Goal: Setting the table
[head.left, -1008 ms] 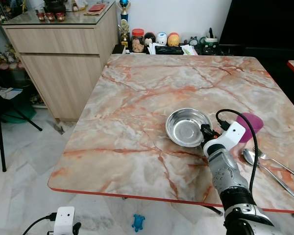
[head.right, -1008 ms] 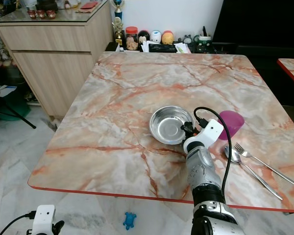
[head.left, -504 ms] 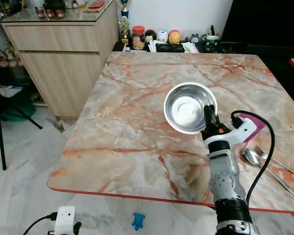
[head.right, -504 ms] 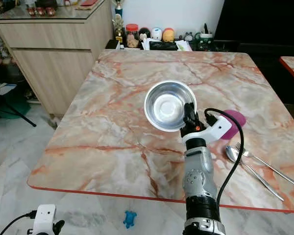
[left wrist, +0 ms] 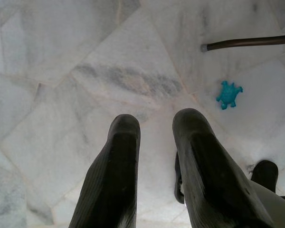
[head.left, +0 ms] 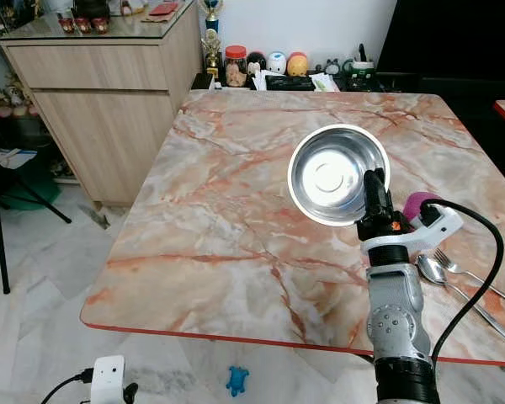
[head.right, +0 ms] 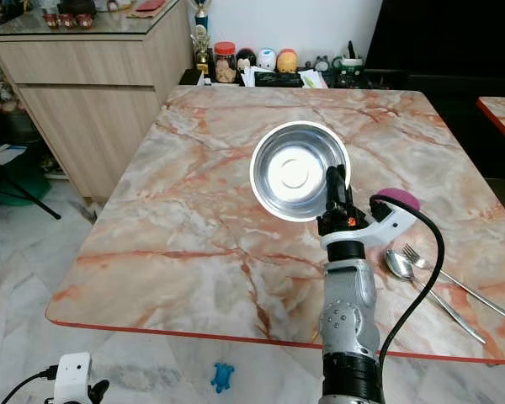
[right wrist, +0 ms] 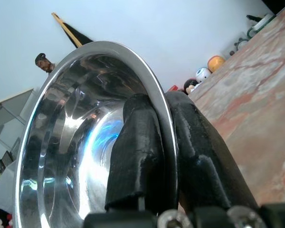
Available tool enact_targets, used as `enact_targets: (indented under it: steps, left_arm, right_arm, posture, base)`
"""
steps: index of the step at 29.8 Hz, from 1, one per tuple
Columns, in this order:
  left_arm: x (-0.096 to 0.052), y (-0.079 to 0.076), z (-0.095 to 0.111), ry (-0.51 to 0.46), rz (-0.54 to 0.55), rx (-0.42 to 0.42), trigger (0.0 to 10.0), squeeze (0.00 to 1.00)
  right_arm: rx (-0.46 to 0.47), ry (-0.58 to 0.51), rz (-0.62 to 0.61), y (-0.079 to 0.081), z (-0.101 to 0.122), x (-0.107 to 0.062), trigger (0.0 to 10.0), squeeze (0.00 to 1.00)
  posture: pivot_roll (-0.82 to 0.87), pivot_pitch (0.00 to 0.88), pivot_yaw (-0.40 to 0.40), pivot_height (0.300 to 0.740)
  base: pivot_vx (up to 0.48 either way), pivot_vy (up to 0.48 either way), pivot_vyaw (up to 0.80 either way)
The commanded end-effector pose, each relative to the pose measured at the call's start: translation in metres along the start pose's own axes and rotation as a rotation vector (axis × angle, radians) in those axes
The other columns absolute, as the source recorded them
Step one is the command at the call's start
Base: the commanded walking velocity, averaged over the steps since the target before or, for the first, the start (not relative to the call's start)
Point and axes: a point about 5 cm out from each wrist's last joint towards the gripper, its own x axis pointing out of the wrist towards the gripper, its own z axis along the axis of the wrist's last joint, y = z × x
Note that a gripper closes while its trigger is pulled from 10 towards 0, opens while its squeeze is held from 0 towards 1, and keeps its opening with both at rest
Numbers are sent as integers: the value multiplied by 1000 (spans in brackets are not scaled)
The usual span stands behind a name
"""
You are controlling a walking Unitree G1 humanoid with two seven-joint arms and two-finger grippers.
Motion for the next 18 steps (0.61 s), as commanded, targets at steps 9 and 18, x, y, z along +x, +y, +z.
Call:
enact_targets:
  steps: [9,18]
  left_arm:
    - [0,-2,-2,7,-6,-14,10000,0]
    - [0,-3,-1,0,-7,-18,10000,0]
  right_arm:
    - [12,-54,195,32,17,7,10000,0]
    - [6,-40,218,37,16,5,10000,0]
  posture:
    - [66,0,-5,740]
    - [66,0,-3,740]
  base:
    - [0,-355,0]
    - [0,-356,0]
